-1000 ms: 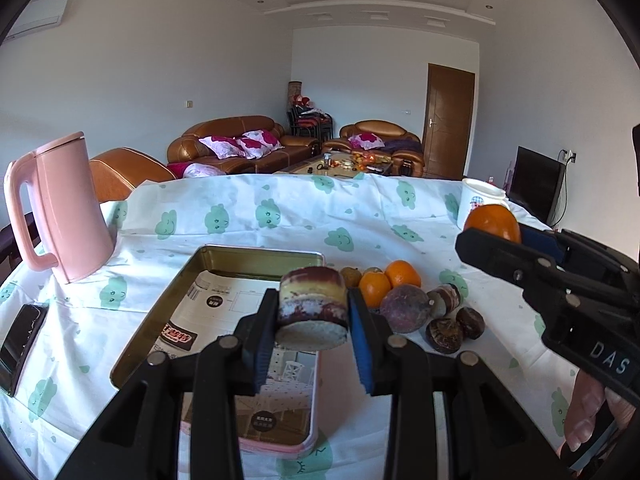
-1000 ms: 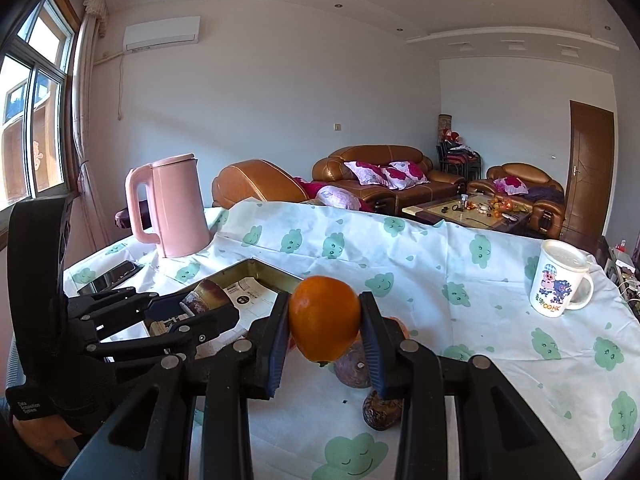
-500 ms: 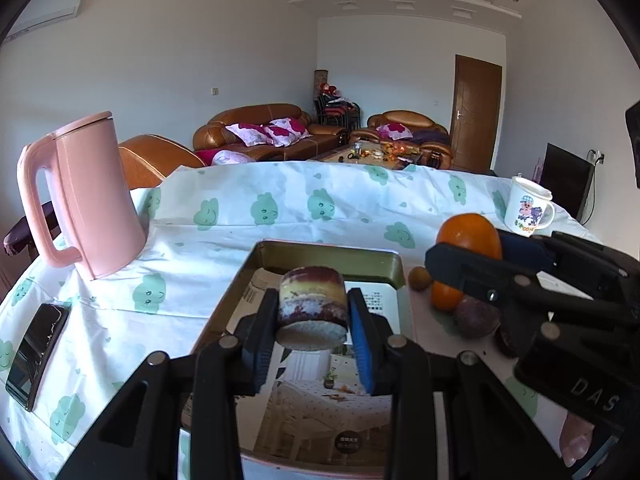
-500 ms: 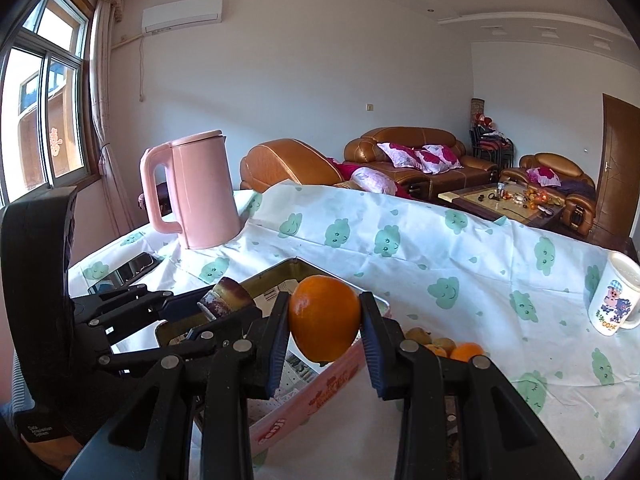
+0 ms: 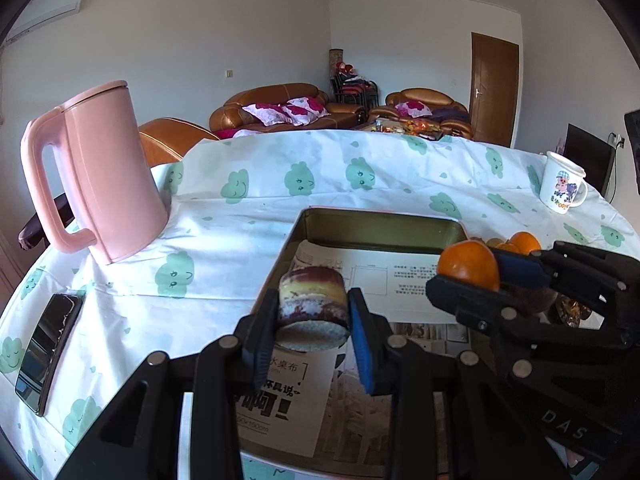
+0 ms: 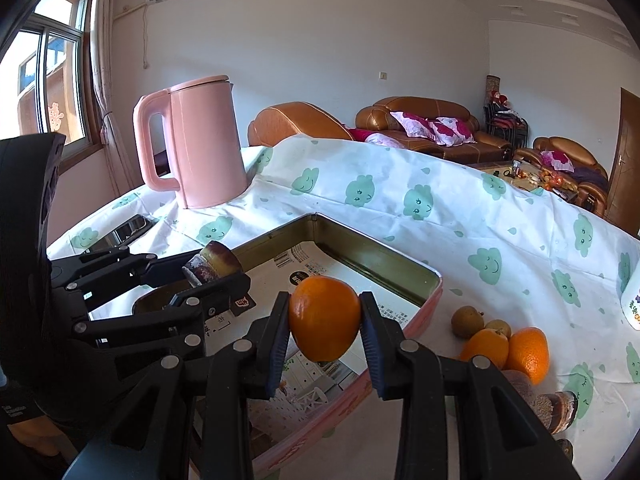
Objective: Organize fruits
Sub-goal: 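Carry the orange and cake into the pink tin and open both tools, then grasp a dark brown round fruit with the right tool while the left grasps another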
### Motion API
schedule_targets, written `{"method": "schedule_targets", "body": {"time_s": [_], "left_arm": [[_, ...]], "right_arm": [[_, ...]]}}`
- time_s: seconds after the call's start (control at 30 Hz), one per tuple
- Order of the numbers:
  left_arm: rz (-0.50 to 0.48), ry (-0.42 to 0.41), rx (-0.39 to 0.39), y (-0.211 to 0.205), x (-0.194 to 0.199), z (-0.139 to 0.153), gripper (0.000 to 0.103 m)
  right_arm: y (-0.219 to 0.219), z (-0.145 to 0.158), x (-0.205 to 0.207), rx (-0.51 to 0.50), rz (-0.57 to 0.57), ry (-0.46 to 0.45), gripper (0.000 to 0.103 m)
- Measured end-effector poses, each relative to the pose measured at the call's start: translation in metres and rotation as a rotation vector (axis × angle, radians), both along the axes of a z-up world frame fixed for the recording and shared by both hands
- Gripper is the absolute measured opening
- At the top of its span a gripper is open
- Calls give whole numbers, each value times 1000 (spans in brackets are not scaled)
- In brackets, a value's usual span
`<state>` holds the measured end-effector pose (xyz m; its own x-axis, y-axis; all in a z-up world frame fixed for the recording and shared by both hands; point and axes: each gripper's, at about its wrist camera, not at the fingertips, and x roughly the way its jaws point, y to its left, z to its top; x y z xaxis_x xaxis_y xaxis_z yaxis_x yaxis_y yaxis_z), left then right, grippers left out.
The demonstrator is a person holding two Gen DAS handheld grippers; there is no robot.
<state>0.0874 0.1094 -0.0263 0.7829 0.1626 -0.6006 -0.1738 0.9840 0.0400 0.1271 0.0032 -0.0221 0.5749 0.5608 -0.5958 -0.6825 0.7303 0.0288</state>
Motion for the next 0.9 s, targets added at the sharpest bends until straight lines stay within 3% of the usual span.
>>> {"method": "schedule_targets", "body": {"time_s": [0.23,0.3,0.43,0.5,0.57,0.73,0.9], "left_arm": [[31,20,4,6,0,-4,37],[41,9,9,7,-3,-2,38],[62,-18,17,10,-11,5,67],[62,-48,0,8,-18,11,82],[43,-96,-15,0,-28,19,95],[-49,-139,-26,-43,-35,29,96],[-152,-103,-25,-95,-24,23,96]], "right_arm": [[7,-9,3,-34,21,27,37],[8,-8,-1,-53,5,-13,48],[-4,-2,-6,-15,-8,-18,55],[-19,3,-13,-2,-22,-37,64],[-40,8,-22,2,-41,-67,65],[-114,7,-20,-16,-198,-68,66],[-178,-4,2,-3,-364,13,66]]}}
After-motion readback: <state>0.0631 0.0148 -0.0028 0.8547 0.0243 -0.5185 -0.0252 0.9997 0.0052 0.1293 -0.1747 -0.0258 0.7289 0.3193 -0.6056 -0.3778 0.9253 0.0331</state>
